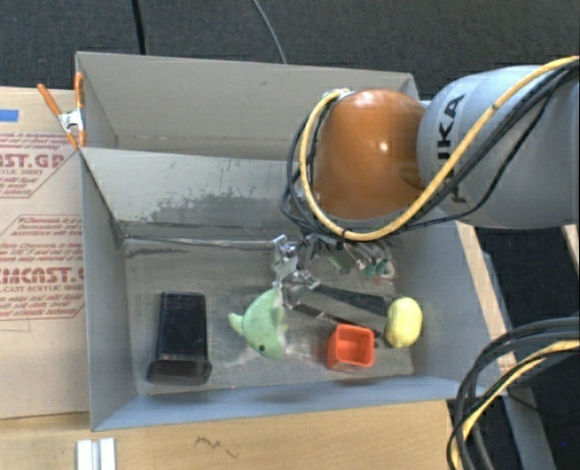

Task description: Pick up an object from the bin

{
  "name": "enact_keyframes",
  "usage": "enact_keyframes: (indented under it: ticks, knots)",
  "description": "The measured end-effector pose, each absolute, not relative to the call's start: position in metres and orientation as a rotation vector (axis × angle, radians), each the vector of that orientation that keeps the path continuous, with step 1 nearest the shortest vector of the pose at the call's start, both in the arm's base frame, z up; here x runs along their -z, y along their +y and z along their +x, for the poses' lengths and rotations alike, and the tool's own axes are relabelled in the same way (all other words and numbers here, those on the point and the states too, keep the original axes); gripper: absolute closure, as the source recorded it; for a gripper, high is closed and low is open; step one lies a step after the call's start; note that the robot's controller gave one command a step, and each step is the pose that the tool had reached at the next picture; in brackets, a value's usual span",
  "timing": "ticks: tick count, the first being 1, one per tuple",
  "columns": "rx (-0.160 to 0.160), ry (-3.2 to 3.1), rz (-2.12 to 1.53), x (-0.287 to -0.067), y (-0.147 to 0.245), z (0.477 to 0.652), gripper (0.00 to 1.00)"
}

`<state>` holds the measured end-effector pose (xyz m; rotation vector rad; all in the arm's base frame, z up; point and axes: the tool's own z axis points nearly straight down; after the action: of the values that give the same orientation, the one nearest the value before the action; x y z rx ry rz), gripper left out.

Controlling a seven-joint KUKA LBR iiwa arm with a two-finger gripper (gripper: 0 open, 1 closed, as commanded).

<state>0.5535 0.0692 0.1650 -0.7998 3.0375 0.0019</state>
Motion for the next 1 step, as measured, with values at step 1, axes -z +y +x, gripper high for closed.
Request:
enact_keyframes:
  ticks: [1]
  knots:
    - [-0.002,3.027,-0.837,-0.1947,0.0586,0.5378,1.0]
